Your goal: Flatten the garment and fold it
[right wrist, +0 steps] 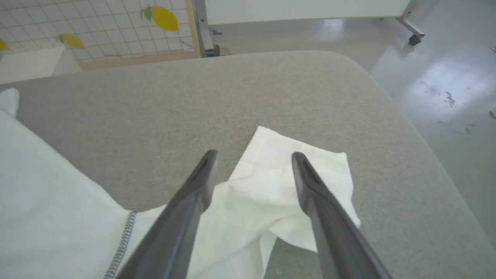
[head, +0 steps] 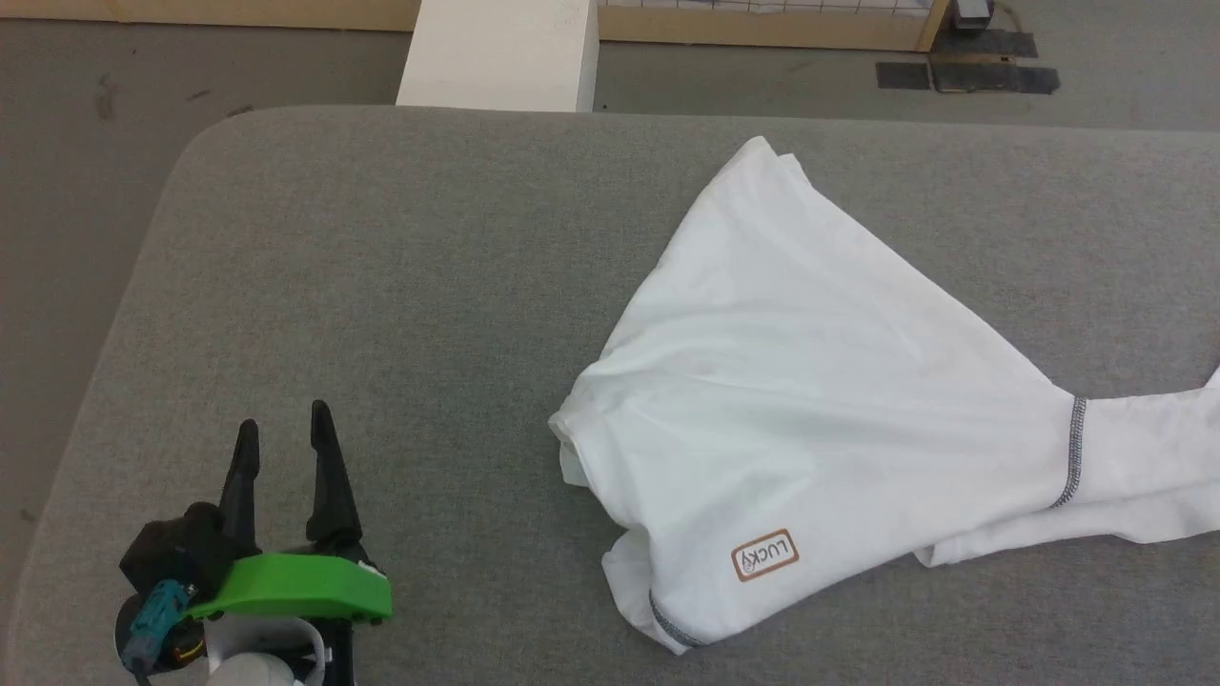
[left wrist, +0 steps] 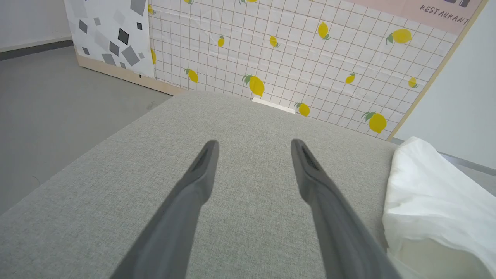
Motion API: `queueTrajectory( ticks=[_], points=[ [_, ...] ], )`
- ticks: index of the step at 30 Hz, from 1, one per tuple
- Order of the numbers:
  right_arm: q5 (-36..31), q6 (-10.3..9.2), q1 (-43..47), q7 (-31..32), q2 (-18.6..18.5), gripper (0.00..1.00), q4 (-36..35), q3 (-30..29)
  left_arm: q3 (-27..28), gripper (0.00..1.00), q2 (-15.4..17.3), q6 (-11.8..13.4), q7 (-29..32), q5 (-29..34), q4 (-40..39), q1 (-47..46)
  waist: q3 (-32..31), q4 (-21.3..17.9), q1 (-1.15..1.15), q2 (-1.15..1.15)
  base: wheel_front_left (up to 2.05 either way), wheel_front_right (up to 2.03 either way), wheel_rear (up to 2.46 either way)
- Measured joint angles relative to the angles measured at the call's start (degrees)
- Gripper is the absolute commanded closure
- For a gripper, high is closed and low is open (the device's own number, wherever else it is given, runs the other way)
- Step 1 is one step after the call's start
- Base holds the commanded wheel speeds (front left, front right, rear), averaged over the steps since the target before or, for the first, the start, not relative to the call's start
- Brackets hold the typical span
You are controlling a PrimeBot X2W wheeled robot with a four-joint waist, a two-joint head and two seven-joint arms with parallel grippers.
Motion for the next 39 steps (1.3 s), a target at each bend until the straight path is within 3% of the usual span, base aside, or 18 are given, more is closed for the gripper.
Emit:
queueTrajectory(
  ticks=[3,8,11,16,24,33,34,35,39],
  points=[
    [2.63,-0.01,-0.09,-3.33,3.13,0.00,-2.21,5.09,-0.03,0.00,0.02,-0.01,0.16,-0.03,0.63,-0.06,-0.46,-0.62,0.00,0.00,0.00,0.00,0.00],
    [5.02,-0.01,-1.13,-3.16,5.93,0.00,-3.59,16.08,-0.76,0.00,0.00,-0.18,0.51,-0.03,1.01,-0.17,-1.10,-1.00,0.00,0.00,0.00,0.00,0.00],
    [4.56,-0.01,-5.05,-0.70,5.73,0.00,-1.80,22.39,-1.75,0.00,0.00,-0.62,0.68,-0.03,1.01,-0.80,-0.93,-0.47,0.00,0.00,0.00,0.00,0.00],
    [0.15,-0.01,-14.08,5.68,3.42,0.00,7.19,31.38,-3.80,0.00,-0.09,-1.35,0.83,-0.01,0.80,-2.57,0.43,1.45,0.00,0.00,0.00,0.00,0.00],
    [-3.36,-0.01,-25.01,8.40,-0.03,0.00,18.74,38.02,-6.84,0.00,-0.94,-1.82,1.14,-0.02,1.21,-5.03,4.58,5.98,0.00,0.00,0.00,0.00,0.00],
    [-0.83,-0.04,-27.77,7.51,-1.38,0.00,26.53,42.67,-8.44,0.00,-1.70,-1.89,0.38,-1.56,2.26,-5.95,9.59,10.35,0.00,0.00,0.00,0.00,0.00],
    [0.14,-0.04,-28.75,8.84,-1.72,0.21,26.95,43.37,-8.49,0.00,-1.72,-1.88,0.27,-1.60,2.31,-5.94,10.01,10.72,0.00,0.00,0.00,0.00,0.00],
    [0.85,-0.04,-29.59,9.32,-2.11,1.00,26.95,43.76,-8.55,0.00,-1.74,-1.88,0.12,-1.61,2.33,-5.95,10.33,10.95,0.00,0.00,0.00,0.00,0.00],
    [3.15,0.01,-32.10,10.15,-3.12,1.00,27.09,43.73,-9.20,0.00,-1.81,-1.89,0.07,-1.61,2.67,-6.02,11.29,11.79,0.00,0.00,0.00,0.00,0.00]
  ],
)
